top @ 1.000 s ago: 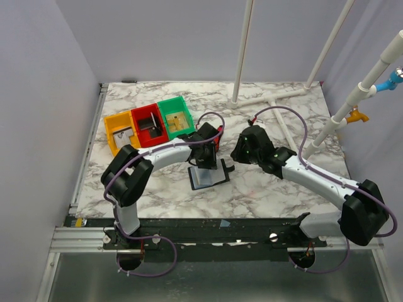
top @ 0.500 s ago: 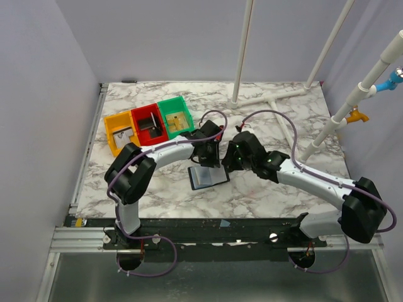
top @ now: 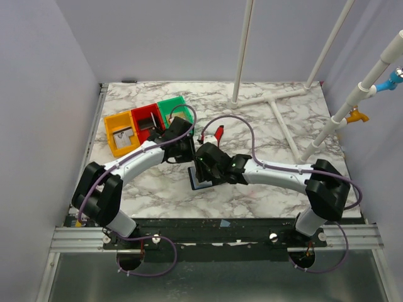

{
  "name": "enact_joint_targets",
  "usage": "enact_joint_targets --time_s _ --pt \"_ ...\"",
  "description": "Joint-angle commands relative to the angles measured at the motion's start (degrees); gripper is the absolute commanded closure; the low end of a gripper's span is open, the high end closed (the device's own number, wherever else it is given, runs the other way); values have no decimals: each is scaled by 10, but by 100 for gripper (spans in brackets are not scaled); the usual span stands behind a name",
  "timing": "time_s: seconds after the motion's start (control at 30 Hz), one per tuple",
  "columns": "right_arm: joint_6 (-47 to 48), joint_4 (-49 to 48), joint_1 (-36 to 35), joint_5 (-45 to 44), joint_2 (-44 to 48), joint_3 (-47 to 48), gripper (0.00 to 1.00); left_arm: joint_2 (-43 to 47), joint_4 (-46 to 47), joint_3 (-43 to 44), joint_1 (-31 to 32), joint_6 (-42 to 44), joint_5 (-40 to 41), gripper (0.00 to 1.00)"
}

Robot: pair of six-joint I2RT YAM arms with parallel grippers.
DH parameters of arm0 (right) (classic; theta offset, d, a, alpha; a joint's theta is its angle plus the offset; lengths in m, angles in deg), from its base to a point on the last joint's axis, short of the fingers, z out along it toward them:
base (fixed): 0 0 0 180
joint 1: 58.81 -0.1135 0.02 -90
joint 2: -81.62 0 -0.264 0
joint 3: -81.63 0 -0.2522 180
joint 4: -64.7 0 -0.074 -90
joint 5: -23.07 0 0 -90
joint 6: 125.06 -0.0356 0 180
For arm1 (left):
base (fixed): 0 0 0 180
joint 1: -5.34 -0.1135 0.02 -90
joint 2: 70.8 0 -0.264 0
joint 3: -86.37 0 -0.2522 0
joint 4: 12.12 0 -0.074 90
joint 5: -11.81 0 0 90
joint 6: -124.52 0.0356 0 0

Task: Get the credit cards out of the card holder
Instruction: Open the card holder at the center of the board.

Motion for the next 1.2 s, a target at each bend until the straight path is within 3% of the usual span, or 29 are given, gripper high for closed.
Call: enact_joint_targets --time_s 0.0,0.23,0.43,0.93,1.17 --pt "29 42 -23 -59 -50 42 48 39 6 -60 -27 10 14 65" --pt "43 69 -56 -112 -87 76 37 59 23 -109 -28 1 12 65" --pt "51 95 -62 -141 -119 94 36 69 25 -127 -33 -6 13 65" --pt "46 108 -65 -163 -141 100 39 82 30 -149 -45 -8 10 65" --pt "23 119 -64 -205 -132 91 50 82 37 -156 -44 -7 -2 66"
